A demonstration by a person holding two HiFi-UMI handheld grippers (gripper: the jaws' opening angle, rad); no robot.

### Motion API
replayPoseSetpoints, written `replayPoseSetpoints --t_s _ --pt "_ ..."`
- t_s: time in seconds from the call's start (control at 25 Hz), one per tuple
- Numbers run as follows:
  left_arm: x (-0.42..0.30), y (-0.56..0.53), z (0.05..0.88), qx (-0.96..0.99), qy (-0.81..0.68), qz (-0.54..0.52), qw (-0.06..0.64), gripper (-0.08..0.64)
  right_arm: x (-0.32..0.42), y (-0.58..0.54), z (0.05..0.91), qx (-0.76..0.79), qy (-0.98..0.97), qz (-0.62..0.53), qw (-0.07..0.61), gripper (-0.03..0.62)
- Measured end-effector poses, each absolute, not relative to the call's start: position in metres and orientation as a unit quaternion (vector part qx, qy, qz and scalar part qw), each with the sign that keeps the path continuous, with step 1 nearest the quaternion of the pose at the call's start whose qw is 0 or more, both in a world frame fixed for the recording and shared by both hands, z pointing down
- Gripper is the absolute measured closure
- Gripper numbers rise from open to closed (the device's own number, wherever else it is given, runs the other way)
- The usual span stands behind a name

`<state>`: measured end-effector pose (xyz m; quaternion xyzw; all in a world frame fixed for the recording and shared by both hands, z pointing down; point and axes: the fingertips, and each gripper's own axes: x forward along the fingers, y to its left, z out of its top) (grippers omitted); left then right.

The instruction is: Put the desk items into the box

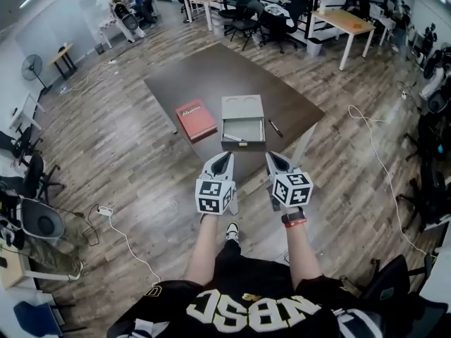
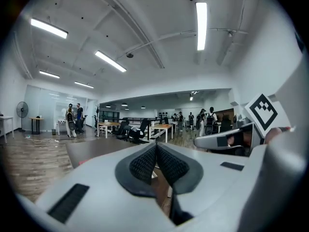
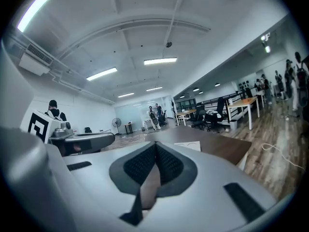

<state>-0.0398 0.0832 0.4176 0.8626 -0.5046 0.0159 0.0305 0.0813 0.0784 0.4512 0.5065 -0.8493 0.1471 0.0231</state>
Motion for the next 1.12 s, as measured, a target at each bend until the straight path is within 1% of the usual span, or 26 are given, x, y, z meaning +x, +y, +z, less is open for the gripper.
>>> replayPoseSetpoints --t_s 0.12,0.28,0.56,0.76,0.92,1.12 --pt "-0.044 0.041 0.408 0.867 -0.498 0.001 0.032 0.545 0.073 0.039 0.442 0.512 -0.847 0.139 0.03 0.586" --pt "-0.042 -0.012 0.417 0.873 -0.484 0.003 0.052 0.545 0.074 -0.011 0.451 0.52 -0.84 0.148 0.047 0.586" --pt "-0.06 -0.094 0.42 0.884 -0.463 -0.005 0.06 0.544 0.06 -0.089 0.444 0.544 -0.825 0.149 0.037 0.586" --pt "-0.06 -0.131 0.434 0.89 -0.446 -0.013 0.093 0.545 0.051 -0.118 0.462 0.542 -0.823 0.161 0.053 0.586" --pt "-0.047 -0.152 0.456 0.896 -0.43 0.002 0.113 0.545 0.063 -0.138 0.485 0.548 -0.814 0.182 0.069 0.586" --pt "-0.016 -0.184 0.478 0.906 -0.406 0.021 0.115 0.545 0.091 -0.181 0.509 0.554 -0.804 0.202 0.073 0.586"
